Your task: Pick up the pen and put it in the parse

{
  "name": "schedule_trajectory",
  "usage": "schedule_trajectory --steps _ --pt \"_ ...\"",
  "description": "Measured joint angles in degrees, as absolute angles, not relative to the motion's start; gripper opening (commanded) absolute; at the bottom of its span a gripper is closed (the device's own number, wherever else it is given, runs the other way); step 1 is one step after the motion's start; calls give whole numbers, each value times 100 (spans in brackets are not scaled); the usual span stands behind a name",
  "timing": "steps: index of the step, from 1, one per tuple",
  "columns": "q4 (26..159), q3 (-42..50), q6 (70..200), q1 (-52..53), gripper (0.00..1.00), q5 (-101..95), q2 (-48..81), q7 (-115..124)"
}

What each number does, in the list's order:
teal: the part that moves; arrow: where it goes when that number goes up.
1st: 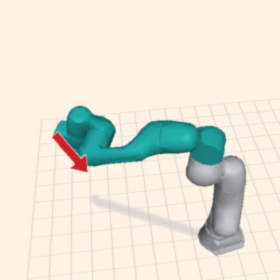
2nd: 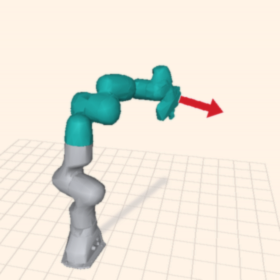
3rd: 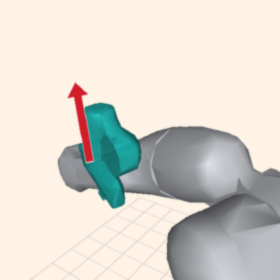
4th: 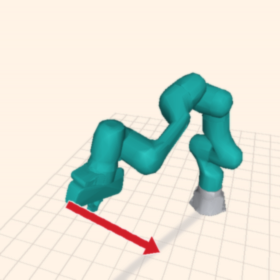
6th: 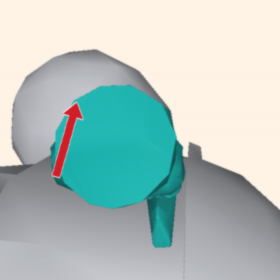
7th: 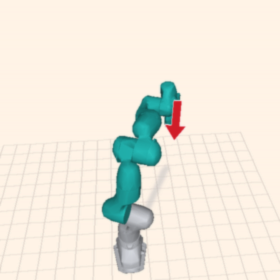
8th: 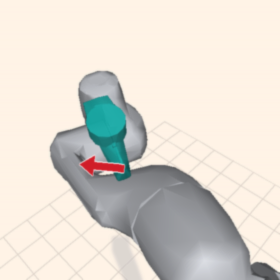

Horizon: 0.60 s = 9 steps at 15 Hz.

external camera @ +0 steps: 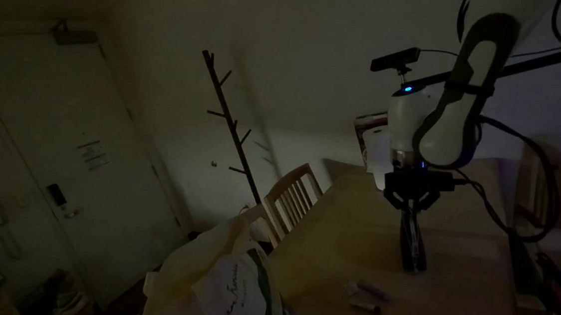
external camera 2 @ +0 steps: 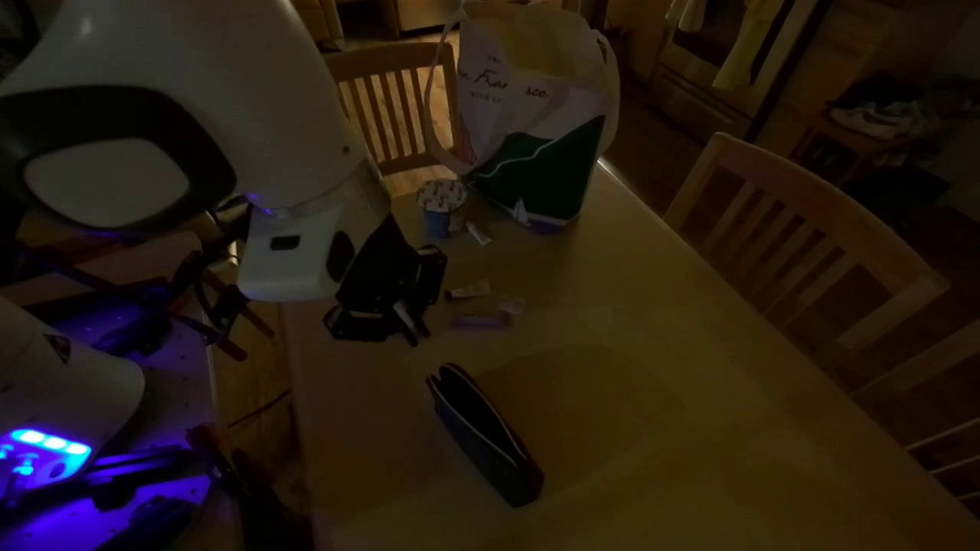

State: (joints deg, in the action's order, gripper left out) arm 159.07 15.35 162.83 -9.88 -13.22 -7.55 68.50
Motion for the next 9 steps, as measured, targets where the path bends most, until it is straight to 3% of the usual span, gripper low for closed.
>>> schedule_trajectory --steps 1,3,4,9 --pt "15905 1593 16249 -1011 11 -869 -758 6435" --pt "15900 1651 16212 -1149 11 -511 -763 5992" --pt "15900 1660 16210 -1201 3 -495 -764 5943" --pt "15862 1528 16169 -1332 3 -323 -743 5860"
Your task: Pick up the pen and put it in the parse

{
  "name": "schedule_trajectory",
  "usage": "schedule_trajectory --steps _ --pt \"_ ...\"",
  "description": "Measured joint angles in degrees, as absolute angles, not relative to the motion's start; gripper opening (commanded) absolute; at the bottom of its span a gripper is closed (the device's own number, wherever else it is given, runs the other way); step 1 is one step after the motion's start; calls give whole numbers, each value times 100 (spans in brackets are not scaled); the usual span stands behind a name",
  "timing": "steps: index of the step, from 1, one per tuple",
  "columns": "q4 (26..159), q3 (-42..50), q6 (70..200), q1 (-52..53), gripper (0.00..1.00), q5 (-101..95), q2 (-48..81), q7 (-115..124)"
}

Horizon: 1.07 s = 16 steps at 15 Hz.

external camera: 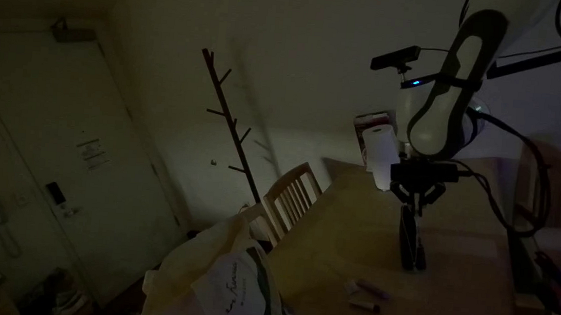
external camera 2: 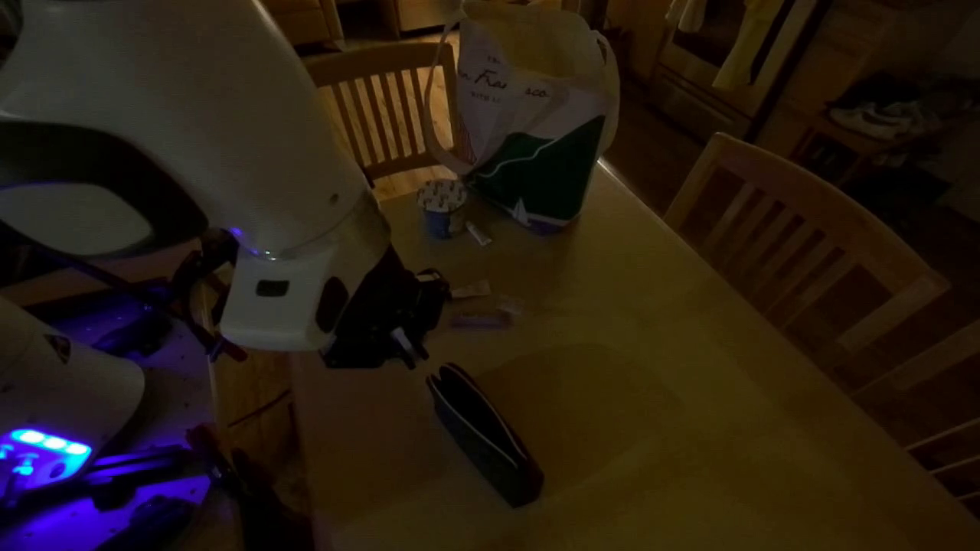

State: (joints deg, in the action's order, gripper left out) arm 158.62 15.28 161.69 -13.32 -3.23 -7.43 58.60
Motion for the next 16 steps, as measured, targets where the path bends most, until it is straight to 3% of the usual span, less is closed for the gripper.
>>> schedule_trajectory --steps 9,10,13,14,16 --pt "15184 2166 15036 -1234 3 2619 -715 3040" --pt "15133 2341 14882 -1138 11 2948 -715 2585" --pt "15056 2600 14651 -1068 11 3468 -691 1752" --pt "15051 2620 14644 -1065 3 3478 -681 1715" --pt "15051 2573 14644 -1084 3 3480 -672 1713"
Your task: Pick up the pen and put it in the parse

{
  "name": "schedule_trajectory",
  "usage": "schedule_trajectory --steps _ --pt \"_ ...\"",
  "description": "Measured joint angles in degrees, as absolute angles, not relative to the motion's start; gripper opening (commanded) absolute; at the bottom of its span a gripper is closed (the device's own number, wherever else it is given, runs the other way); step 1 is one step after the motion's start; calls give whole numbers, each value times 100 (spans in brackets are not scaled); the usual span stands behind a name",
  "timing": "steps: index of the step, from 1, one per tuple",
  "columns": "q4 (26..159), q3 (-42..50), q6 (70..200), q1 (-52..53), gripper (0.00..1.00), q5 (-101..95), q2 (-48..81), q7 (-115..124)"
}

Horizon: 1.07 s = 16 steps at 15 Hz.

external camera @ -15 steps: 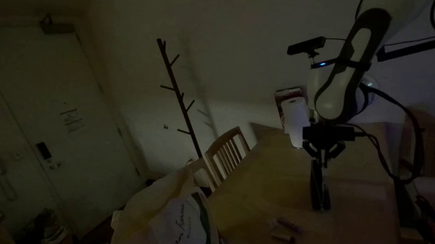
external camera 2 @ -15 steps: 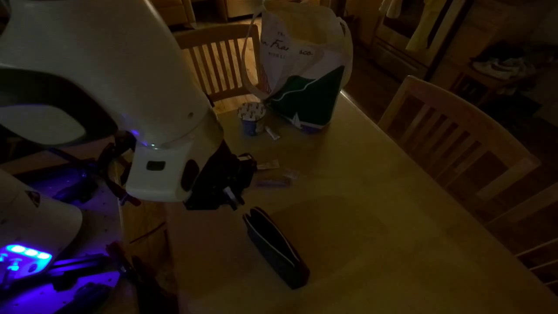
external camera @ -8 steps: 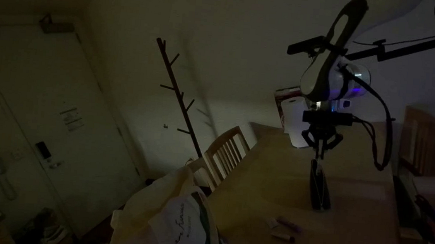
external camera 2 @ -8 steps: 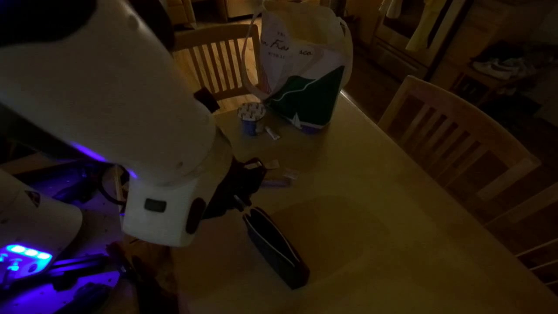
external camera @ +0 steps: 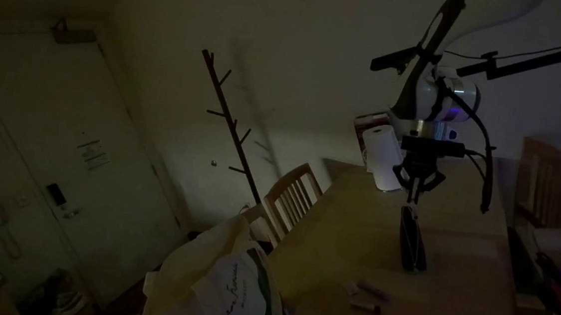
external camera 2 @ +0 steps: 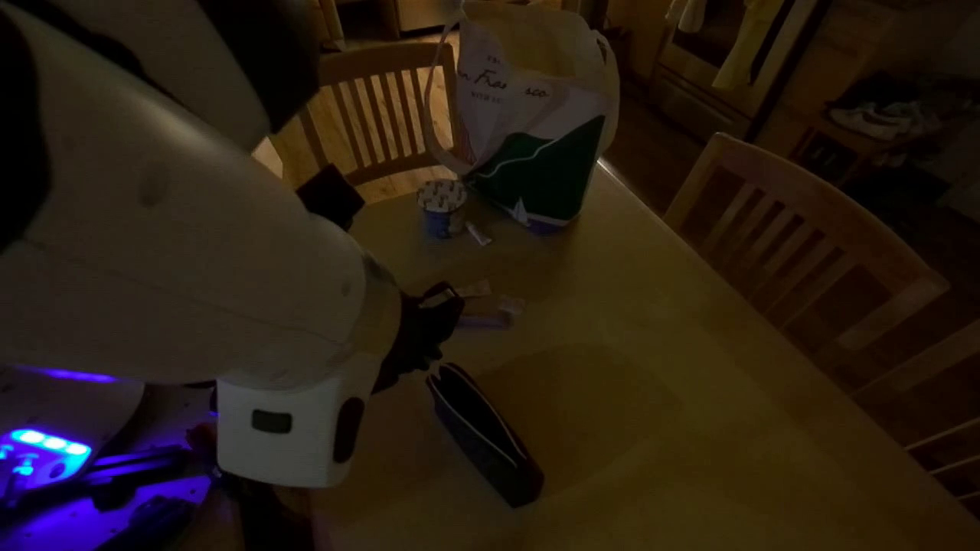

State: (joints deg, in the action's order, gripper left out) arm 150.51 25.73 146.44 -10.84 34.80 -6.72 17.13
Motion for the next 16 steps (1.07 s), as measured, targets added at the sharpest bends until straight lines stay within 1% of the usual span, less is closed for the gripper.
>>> schedule_trajectory --steps 3,8,14,15,16 --pt "14995 2470 14446 -1187 3 3778 -671 1572" --pt "14673 2474 13645 -1405 3 4500 -545 1349" --pt "14598 2494 13603 -1844 3 4680 -36 1376" --pt "14598 2483 13688 -1862 11 4679 48 1379" --pt "14599 2450 13828 -1861 11 4678 125 1400"
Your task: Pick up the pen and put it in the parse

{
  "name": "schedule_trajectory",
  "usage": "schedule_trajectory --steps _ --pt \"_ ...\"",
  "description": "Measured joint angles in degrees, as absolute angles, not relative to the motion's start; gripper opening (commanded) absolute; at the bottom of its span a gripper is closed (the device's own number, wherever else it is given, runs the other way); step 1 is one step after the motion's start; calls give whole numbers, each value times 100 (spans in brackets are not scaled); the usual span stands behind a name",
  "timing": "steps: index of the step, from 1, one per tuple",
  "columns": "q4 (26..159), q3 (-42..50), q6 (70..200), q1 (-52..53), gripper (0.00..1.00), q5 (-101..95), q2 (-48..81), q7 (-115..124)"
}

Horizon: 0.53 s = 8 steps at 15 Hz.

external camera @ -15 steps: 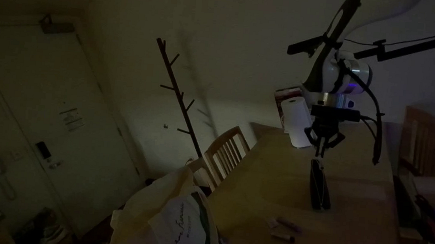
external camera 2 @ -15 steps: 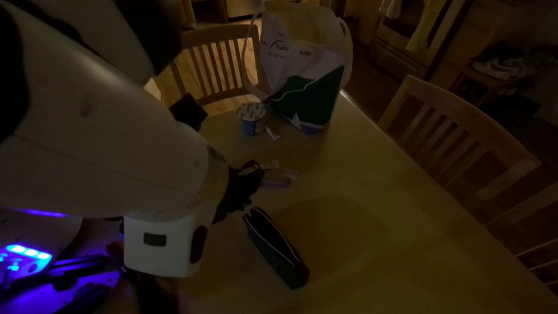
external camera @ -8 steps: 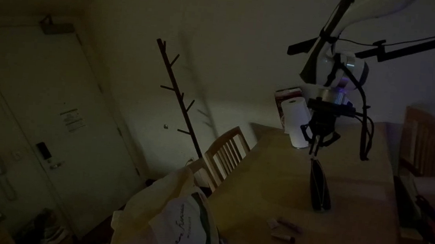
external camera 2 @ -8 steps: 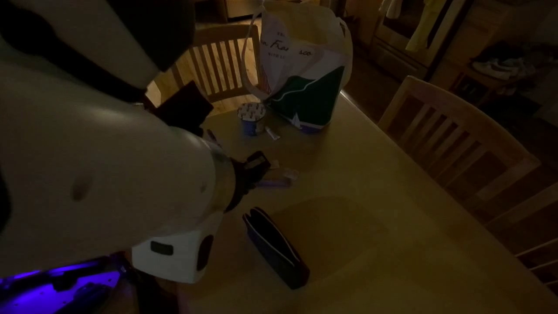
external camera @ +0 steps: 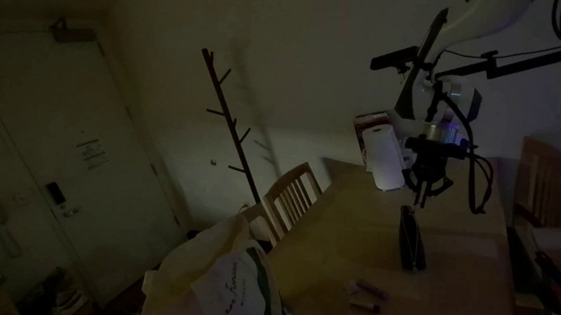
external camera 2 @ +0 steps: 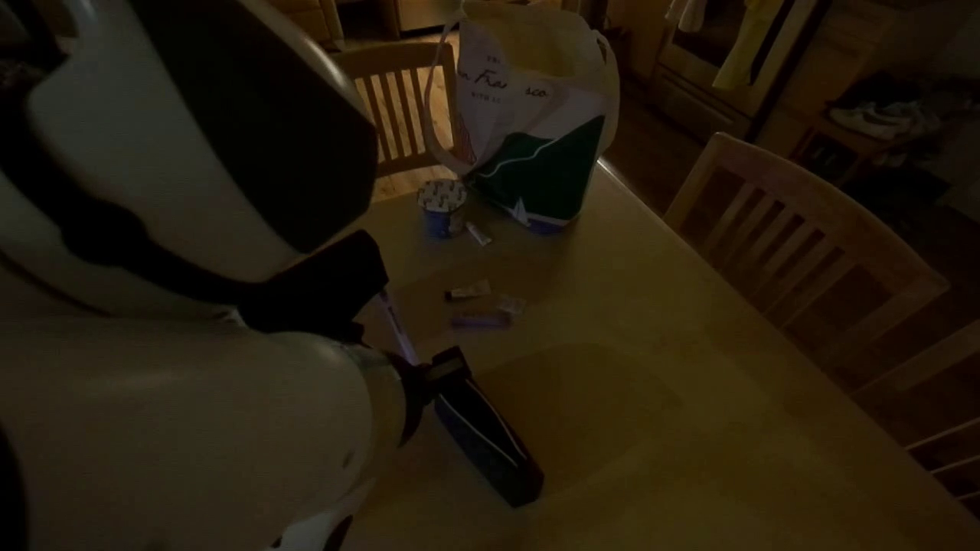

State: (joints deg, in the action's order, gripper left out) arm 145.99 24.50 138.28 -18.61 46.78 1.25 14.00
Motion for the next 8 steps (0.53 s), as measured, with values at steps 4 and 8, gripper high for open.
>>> schedule_trajectory --steps 4,8 --pt "14597 2334 14022 -1856 3 4678 271 1455" --pt "14588 2302 14256 -1856 3 4403 303 1571"
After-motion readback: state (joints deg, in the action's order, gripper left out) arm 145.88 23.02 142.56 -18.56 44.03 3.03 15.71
